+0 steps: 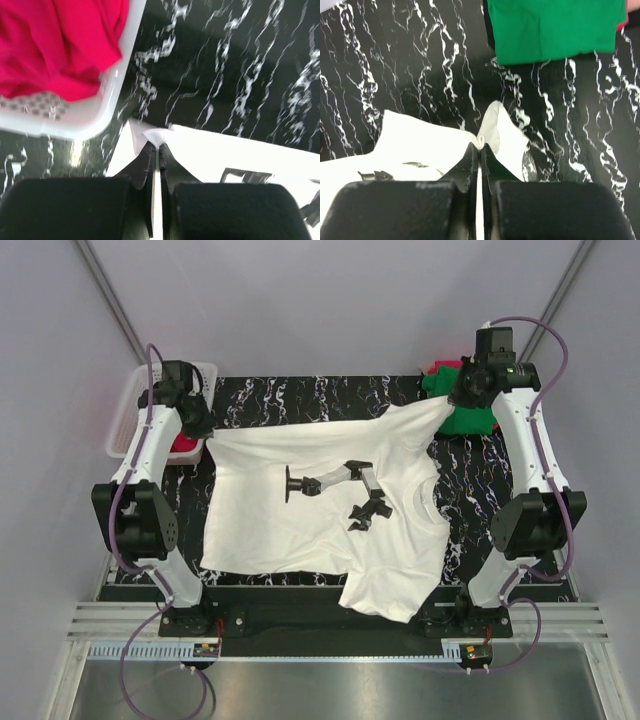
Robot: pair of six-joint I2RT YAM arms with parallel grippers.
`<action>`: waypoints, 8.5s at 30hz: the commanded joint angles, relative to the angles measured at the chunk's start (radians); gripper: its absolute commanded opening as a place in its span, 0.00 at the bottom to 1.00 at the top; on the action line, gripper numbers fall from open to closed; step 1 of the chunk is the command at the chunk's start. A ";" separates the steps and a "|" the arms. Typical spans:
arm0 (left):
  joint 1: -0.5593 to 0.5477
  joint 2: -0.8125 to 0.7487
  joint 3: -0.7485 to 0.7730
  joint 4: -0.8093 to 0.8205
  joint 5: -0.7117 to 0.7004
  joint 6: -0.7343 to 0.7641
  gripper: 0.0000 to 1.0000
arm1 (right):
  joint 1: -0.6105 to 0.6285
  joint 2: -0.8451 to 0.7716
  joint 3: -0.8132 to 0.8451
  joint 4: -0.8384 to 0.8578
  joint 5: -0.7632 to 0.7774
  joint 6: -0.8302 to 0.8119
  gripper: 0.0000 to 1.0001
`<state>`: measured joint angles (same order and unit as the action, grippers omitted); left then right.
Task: Fold and stack the t-shirts
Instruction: Fold the tshirt
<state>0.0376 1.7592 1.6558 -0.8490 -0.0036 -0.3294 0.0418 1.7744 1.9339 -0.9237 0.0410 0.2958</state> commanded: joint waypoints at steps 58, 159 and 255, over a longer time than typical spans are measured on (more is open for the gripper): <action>-0.031 -0.175 -0.298 -0.130 -0.085 -0.008 0.00 | 0.106 -0.337 -0.314 -0.144 0.151 0.166 0.00; -0.082 0.643 0.762 -0.194 -0.104 -0.158 0.00 | 0.061 0.523 0.596 -0.138 0.128 0.049 0.00; -0.061 0.074 -0.051 -0.248 -0.102 -0.008 0.00 | 0.115 -0.164 -0.260 -0.239 -0.155 0.085 0.00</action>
<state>-0.0101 1.9053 1.6203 -1.0821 -0.0860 -0.3599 0.1474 1.6684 1.6890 -1.1423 -0.1001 0.3649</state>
